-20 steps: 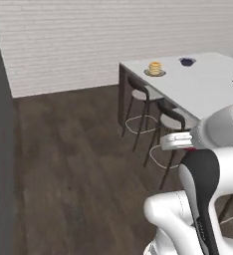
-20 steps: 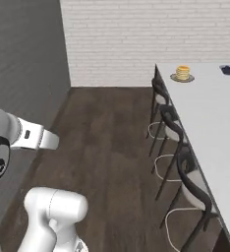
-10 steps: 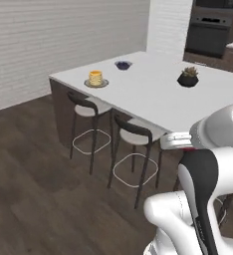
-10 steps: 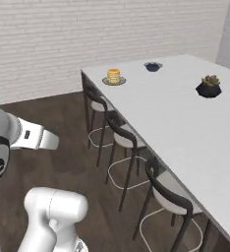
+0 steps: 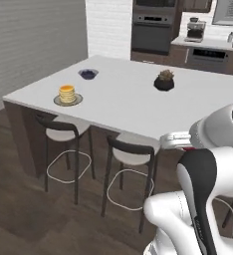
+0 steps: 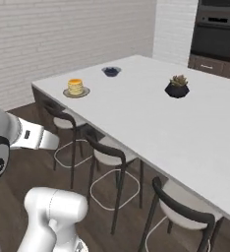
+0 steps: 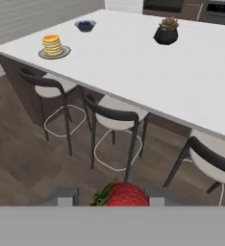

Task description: Take the strawberry from the fridge and place it on top of the pancake, located on the dining counter.

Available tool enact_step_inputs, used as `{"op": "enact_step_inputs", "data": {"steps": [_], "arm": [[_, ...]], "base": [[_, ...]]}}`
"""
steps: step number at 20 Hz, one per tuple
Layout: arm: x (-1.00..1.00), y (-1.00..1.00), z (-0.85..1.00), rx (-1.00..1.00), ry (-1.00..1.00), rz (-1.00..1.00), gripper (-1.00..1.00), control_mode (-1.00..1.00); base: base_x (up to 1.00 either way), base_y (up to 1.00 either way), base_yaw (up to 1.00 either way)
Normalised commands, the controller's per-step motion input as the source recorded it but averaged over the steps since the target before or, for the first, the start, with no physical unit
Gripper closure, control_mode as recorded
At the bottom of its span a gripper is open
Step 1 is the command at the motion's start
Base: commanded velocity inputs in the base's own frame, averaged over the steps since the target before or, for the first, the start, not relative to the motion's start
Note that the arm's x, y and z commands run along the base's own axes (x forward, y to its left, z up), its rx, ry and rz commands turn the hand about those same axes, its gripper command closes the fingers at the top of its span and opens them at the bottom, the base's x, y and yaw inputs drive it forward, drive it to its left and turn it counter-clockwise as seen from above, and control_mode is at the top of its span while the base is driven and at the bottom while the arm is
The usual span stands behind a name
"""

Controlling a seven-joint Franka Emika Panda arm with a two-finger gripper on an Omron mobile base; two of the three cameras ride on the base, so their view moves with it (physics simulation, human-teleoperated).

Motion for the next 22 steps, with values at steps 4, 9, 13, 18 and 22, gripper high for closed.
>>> {"op": "enact_step_inputs", "data": {"steps": [4,9,13,18,22], "arm": [[0.00,0.00,0.00,0.00,0.00,0.00,1.00,1.00],[0.00,0.00,0.00,0.00,0.00,0.00,1.00,1.00],[0.00,0.00,0.00,0.00,0.00,0.00,1.00,1.00],[0.00,0.00,0.00,0.00,0.00,0.00,1.00,1.00],[0.00,0.00,0.00,0.00,0.00,0.00,1.00,1.00]], "base": [[0.50,0.99,-0.39],[0.61,0.93,-0.39],[0.61,0.96,-0.40],[0.52,0.87,-0.37],[0.59,0.94,-0.34]]}}
